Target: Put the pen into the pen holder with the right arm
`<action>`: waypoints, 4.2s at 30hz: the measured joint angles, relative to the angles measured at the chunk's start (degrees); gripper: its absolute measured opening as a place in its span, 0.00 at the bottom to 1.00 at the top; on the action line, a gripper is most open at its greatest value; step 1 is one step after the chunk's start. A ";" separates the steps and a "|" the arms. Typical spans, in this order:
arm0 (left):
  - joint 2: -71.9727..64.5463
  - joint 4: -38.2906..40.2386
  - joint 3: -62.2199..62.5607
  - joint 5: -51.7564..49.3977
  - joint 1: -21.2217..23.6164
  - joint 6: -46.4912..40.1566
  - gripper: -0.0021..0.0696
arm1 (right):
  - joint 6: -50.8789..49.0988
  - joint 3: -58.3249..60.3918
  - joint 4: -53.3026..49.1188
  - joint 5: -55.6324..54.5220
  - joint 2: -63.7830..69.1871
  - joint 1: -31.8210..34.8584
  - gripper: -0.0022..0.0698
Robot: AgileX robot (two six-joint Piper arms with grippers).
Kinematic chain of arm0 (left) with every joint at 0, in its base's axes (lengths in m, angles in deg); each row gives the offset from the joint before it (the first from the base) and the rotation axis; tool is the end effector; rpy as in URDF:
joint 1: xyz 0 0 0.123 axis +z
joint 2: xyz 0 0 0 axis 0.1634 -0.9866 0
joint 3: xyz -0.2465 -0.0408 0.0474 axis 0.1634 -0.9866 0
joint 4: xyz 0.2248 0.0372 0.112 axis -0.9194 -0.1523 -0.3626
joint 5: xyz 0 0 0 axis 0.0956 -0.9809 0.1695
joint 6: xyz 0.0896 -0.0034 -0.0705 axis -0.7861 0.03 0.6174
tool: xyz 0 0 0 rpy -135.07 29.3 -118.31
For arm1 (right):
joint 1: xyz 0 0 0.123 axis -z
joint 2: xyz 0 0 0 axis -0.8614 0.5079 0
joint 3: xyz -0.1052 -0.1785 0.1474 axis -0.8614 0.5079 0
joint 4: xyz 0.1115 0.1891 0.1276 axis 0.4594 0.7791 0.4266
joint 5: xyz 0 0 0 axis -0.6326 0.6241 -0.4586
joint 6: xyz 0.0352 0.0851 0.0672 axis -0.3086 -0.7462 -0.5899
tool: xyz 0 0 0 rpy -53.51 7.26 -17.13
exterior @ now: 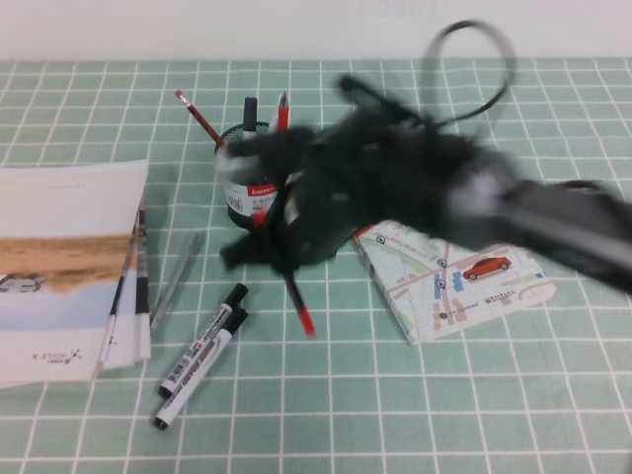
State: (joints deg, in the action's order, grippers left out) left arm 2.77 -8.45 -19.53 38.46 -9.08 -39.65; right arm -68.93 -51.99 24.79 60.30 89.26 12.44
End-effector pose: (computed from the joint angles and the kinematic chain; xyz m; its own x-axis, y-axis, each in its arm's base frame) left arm 0.1074 -0.0009 0.1656 -0.2991 -0.0248 -0.9539 -0.0001 0.9997 -0.0260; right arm 0.3160 0.3271 0.2029 -0.7807 -0.3694 -0.5040 -0.4796 0.8713 0.1043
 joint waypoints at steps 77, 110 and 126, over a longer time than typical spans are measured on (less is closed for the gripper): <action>0.00 0.00 0.00 0.00 0.00 0.00 0.02 | 26.75 34.20 15.62 -34.79 -36.37 5.21 0.01; 0.00 0.00 0.00 0.00 0.00 0.00 0.02 | 26.75 91.39 13.64 -41.27 -89.46 34.11 0.00; 0.00 0.00 0.00 0.00 0.00 0.00 0.02 | 26.75 100.41 13.00 -30.43 -116.23 42.91 0.00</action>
State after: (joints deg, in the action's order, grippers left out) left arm 2.77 -8.45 -19.53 38.46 -9.08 -39.65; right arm -42.19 48.42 37.79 29.87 -26.97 55.35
